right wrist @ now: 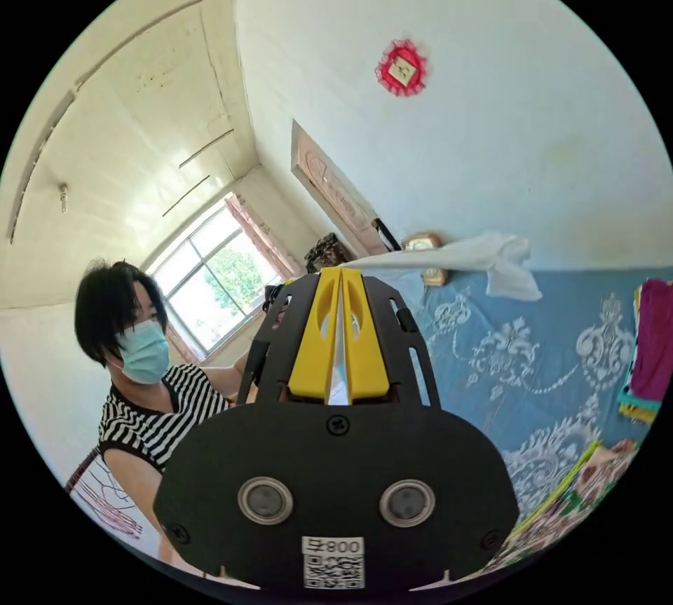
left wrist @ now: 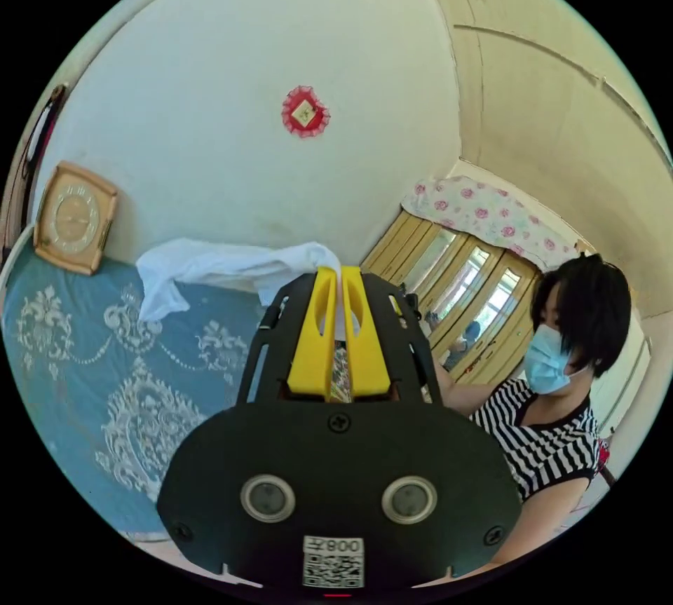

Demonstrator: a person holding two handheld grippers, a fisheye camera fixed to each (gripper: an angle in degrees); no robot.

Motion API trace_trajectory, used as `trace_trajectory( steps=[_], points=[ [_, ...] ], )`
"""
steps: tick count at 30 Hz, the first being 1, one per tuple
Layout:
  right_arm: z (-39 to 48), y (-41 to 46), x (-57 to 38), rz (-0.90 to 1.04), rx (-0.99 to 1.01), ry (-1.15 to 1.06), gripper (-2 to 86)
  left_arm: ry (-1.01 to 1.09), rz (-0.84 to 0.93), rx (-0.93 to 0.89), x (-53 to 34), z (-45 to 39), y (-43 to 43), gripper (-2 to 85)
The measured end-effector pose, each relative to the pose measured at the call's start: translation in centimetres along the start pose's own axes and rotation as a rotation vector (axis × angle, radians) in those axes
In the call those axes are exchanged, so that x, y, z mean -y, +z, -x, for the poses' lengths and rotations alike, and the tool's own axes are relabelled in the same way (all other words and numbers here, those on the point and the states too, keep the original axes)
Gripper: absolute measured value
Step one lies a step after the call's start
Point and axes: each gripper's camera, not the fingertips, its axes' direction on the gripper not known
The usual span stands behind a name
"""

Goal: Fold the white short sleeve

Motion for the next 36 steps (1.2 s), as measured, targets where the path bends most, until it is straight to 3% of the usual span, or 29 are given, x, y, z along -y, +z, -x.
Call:
trace_trajectory(
  steps=[4,9,12,27,36],
  points=[
    [-7.1,2.0,-11.1,0.102,-0.005,0.266,0.1,-0.193,0.138,0.108,-8.9,4.2,-0.1,1.4],
    [-18.6,4.7,-24.1,0.255,-0.122,0.694,0.0,-0.722,0.315,0.200,-24.2,15.3,1.9,1.4],
    [-22.5,5.3,-28.6,0.291,-0.169,0.852,0.0,-0.879,0.363,0.276,-28.7,18.4,2.2,1.4],
    [-26.1,4.9,-29.0,0.396,-0.345,0.808,4.3,-0.955,0.308,0.245,-30.2,23.2,0.0,1.4],
    [-26.0,4.3,-31.4,0.276,-0.206,0.741,7.7,-0.975,0.291,0.227,-29.1,25.7,-1.8,1.5]
  ],
)
